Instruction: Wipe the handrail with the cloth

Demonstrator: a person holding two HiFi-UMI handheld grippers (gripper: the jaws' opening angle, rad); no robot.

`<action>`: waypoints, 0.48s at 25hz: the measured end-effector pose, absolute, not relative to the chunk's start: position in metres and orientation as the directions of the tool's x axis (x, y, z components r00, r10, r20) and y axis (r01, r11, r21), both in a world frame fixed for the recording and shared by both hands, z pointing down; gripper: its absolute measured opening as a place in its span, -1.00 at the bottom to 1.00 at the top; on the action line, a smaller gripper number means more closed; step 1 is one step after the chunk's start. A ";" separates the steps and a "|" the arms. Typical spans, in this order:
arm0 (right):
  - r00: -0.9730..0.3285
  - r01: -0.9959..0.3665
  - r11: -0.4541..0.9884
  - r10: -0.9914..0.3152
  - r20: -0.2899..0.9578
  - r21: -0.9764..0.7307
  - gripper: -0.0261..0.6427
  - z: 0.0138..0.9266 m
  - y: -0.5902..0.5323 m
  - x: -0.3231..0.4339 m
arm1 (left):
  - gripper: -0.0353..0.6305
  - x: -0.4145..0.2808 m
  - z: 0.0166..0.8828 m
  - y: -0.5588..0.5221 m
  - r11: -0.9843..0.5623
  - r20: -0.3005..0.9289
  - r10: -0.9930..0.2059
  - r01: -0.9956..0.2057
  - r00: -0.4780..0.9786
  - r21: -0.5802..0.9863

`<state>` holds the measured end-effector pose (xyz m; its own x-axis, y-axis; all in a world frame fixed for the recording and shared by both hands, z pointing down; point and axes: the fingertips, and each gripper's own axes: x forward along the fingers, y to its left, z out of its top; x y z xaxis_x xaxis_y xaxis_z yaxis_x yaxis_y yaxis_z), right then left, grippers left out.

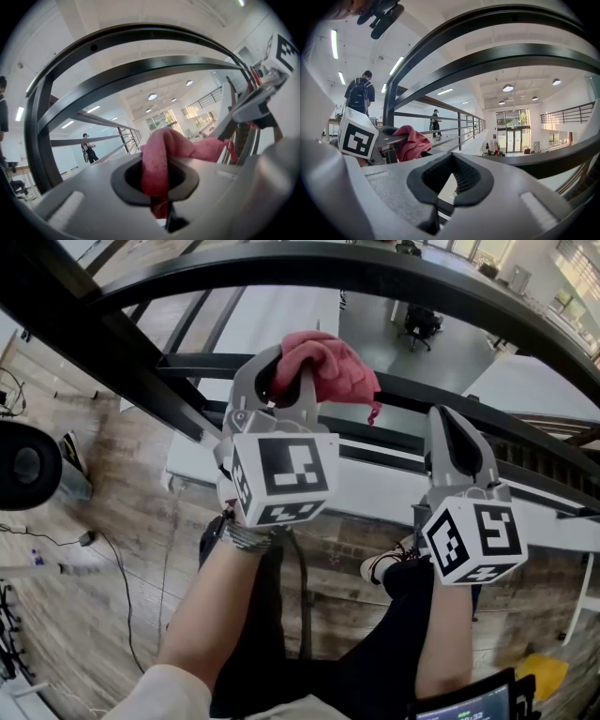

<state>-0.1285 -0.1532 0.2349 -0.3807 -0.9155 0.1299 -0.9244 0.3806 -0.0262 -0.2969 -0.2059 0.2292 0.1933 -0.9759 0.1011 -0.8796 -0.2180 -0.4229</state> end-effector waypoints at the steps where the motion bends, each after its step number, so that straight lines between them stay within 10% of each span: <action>1: -0.381 -0.924 0.381 -0.915 0.130 -0.025 -0.92 0.235 -0.153 -0.128 | -0.82 -0.294 0.229 -0.205 -0.225 0.103 -0.974 -0.875 0.200 -0.429; 12: -0.376 -0.926 0.376 -0.916 0.140 -0.026 -0.92 0.238 -0.152 -0.120 | -0.82 -0.271 0.228 -0.203 -0.256 0.110 -0.967 -0.846 0.232 -0.467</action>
